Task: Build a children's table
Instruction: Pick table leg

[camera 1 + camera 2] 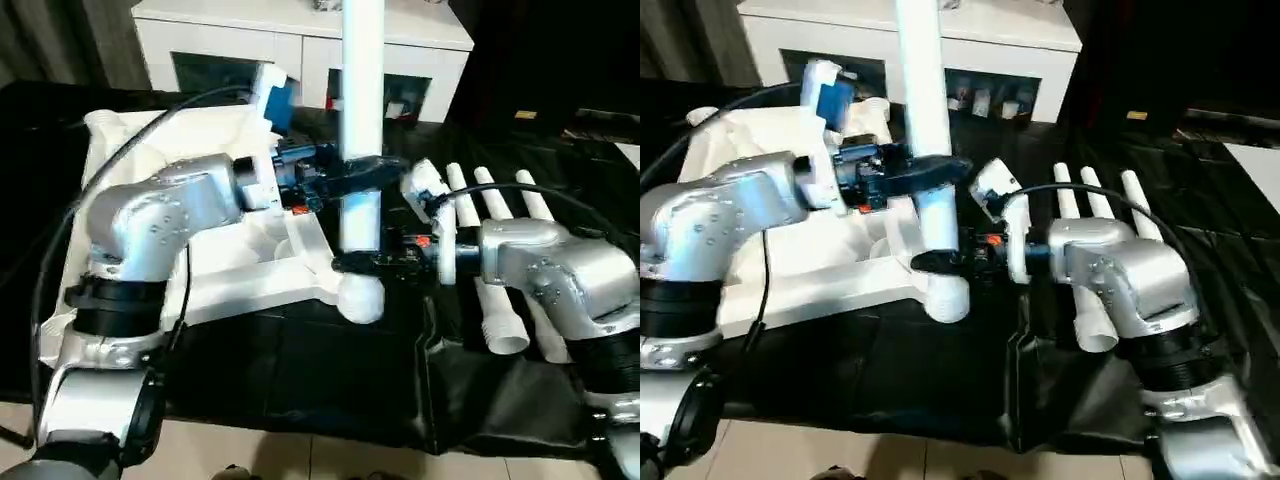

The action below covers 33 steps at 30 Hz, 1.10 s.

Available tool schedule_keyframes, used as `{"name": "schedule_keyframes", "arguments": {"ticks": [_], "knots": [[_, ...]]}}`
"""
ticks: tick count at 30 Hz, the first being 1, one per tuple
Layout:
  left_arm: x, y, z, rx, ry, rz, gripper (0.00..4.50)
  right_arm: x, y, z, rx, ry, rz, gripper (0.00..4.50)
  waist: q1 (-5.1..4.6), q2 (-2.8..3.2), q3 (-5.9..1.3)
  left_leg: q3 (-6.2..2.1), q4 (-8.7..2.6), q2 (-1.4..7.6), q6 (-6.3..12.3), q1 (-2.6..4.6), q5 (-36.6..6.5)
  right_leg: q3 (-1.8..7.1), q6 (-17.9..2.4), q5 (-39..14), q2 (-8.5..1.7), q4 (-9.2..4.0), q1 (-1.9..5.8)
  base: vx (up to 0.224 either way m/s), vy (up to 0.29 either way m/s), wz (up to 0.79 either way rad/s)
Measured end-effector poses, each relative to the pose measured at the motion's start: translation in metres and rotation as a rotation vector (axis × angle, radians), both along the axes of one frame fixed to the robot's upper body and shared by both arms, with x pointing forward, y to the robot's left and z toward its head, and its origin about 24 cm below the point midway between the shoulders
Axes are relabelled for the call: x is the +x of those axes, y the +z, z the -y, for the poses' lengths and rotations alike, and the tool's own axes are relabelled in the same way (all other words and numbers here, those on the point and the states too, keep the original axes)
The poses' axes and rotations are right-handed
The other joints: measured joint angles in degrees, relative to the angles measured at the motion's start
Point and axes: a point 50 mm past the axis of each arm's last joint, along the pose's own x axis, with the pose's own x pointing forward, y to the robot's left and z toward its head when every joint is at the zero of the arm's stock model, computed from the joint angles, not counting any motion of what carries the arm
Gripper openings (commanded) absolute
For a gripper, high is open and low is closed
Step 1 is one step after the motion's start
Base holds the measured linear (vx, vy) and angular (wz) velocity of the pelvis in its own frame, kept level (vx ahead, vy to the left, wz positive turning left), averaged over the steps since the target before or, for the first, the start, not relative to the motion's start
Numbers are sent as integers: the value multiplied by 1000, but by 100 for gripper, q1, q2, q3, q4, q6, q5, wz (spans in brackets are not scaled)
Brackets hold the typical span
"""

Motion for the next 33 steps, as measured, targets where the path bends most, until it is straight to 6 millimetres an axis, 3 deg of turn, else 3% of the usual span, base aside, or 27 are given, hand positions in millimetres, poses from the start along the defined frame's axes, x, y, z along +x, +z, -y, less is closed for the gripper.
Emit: {"name": "schedule_keyframes", "arguments": {"ticks": [8, 12, 15, 18, 24, 30, 33], "knots": [[-7, -31, -20, 34, 76, -38, 432, 10, 1, 42, 18, -237, 16, 185, 90, 45, -2, 0, 0, -2, -9, -5, -4, -1, -1, 6, -2, -7, 3, 0, 0, 0], [2, -47, -31, 108, 318, 17, 442, 17, -8, 46, -5, -415, 106, 185, 56, 92, -14, 0, -2, -1, -16, 5, 1, -1, 1, 10, -1, -4, 9, 0, 0, 0], [9, -76, -42, 243, 674, 34, 442, 18, -18, 47, -6, -610, 227, 185, 9, 103, -16, -3, -5, 3, -20, 4, 5, -7, 7, 11, 0, -9, 13, 0, 0, 0], [1, -100, -46, 361, 755, 43, 442, 14, -28, 53, -47, -684, 232, 185, -7, 105, -14, -3, -5, 3, -16, -4, 3, -8, 8, 11, 0, -14, 7, 0, 0, 0], [-7, -110, -29, 442, 486, 173, 448, 13, -27, 47, 11, -645, 217, 185, -3, 144, -11, -4, -5, 0, -17, -2, 3, -6, 8, 13, 0, -14, 6, 0, 0, 0], [-8, -125, -47, 548, 270, 163, 448, 9, -26, 49, -27, -520, 236, 185, -34, 151, -9, -4, -9, 2, -17, 0, 3, -6, 8, 13, 1, -12, 4, 0, 0, 0], [-5, -136, -60, 682, 197, 181, 448, 7, -27, 49, -48, -469, 235, 185, -48, 151, -9, -3, -9, 2, -17, 1, 3, -6, 8, 13, 1, -13, 4, 0, 0, 0]]}}
